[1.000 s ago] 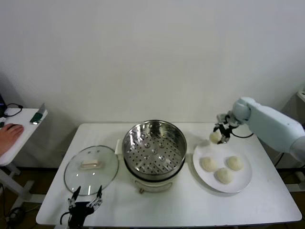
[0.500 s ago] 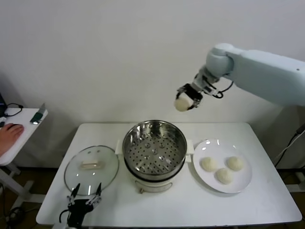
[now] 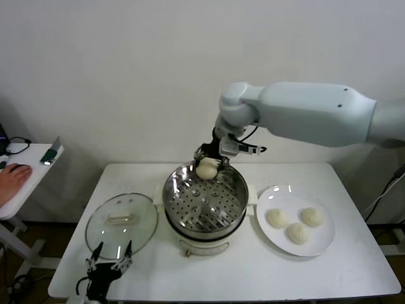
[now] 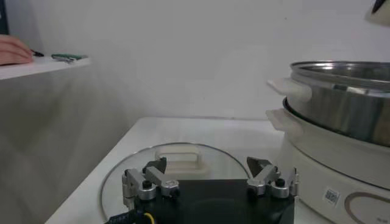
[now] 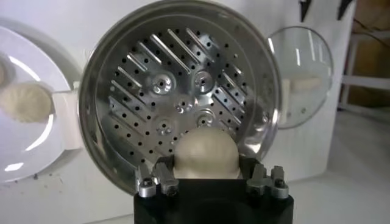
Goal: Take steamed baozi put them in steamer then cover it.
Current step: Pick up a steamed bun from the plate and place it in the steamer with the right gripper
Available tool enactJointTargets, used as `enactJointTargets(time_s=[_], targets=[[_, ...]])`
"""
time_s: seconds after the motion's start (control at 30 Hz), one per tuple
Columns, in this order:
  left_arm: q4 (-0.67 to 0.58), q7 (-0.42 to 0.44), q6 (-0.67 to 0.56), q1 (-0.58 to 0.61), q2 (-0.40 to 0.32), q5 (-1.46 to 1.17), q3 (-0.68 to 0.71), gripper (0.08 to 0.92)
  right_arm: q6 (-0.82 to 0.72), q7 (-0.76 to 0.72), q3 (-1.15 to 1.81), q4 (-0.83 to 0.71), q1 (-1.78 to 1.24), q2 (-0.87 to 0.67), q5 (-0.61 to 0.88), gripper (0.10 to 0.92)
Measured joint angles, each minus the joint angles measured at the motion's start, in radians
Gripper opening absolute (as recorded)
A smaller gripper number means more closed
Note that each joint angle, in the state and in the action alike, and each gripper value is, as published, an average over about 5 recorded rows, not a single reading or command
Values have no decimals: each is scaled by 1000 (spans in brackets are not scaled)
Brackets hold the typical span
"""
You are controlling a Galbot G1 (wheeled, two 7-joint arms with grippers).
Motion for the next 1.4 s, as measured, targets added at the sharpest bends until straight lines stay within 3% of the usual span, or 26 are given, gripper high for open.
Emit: enactJointTargets(time_s=[0.83,1.03,1.23,1.4], targets=[[29,-5,-15,-12,6,-2,1,823,62,62,40,-228,-215,93,-156,703],[28,-6,-17,-12,2,-1,1,823,76,78,54,-252,-228,95,-170,789],[21,-7,-17,-7,-1,3,1,823,87,75,52,-246,-201,84,-123,822],[20,-6,-18,-1,-1,6,2,823,67,43,5,-212,-110,56,30,823]])
